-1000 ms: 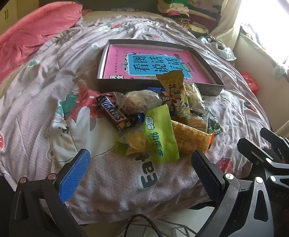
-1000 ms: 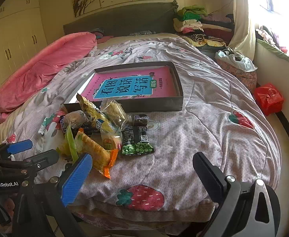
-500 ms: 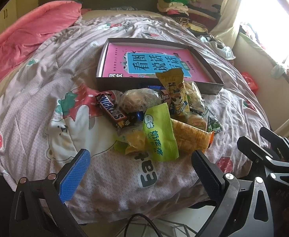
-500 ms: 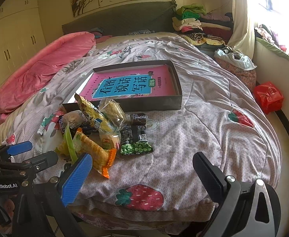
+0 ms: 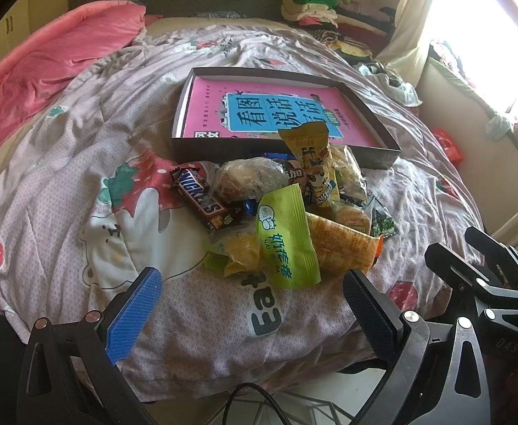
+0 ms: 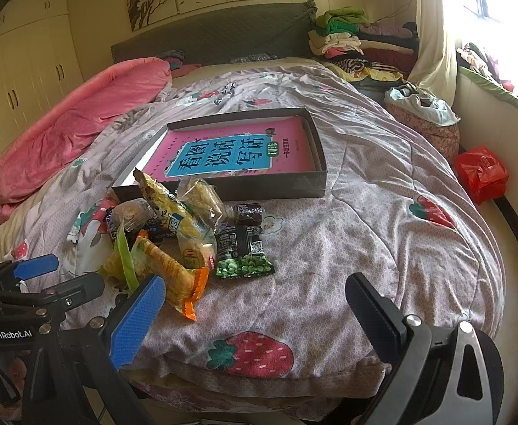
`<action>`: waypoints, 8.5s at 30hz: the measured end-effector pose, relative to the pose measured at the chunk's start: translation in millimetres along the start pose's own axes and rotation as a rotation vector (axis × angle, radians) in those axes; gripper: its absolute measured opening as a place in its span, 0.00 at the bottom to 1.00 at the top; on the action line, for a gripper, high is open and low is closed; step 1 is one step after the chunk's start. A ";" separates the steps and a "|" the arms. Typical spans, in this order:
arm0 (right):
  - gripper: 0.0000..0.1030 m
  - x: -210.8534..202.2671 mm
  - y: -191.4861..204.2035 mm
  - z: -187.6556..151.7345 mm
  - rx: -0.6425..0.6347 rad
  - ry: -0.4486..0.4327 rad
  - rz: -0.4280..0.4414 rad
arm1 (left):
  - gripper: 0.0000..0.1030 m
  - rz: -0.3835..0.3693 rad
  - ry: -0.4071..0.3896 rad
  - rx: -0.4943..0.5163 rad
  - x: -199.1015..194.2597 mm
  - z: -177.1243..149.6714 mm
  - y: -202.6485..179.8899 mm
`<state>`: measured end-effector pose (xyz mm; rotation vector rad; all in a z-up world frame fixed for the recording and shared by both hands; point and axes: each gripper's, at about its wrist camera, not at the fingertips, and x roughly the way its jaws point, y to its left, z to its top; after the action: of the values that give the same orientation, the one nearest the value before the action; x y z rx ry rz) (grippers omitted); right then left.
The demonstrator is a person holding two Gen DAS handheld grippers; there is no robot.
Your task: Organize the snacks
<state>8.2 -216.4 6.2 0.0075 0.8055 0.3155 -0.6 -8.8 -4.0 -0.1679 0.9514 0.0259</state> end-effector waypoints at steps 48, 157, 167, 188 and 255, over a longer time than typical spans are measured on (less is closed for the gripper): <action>0.89 33.7 81.3 -13.7 -0.504 0.023 0.018 | 0.81 -0.099 0.127 -0.085 55.9 14.2 41.3; 0.34 81.7 -35.6 101.9 -0.014 -0.156 0.152 | 0.38 -0.093 -0.016 -0.183 60.9 127.9 66.9; 0.34 93.7 -39.5 112.3 -0.009 -0.149 0.143 | 0.38 -0.058 -0.004 -0.168 78.9 141.5 64.6; 0.34 142.0 -36.6 120.7 -0.051 -0.071 0.101 | 0.38 -0.030 0.052 -0.125 117.2 152.3 57.7; 0.53 140.1 -45.5 114.0 -0.027 -0.070 0.059 | 0.62 -0.025 0.021 -0.156 110.3 149.7 60.9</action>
<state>192.5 -207.6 -19.4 0.0170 0.7328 0.3797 178.6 68.7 -16.4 -0.3252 0.9681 0.0754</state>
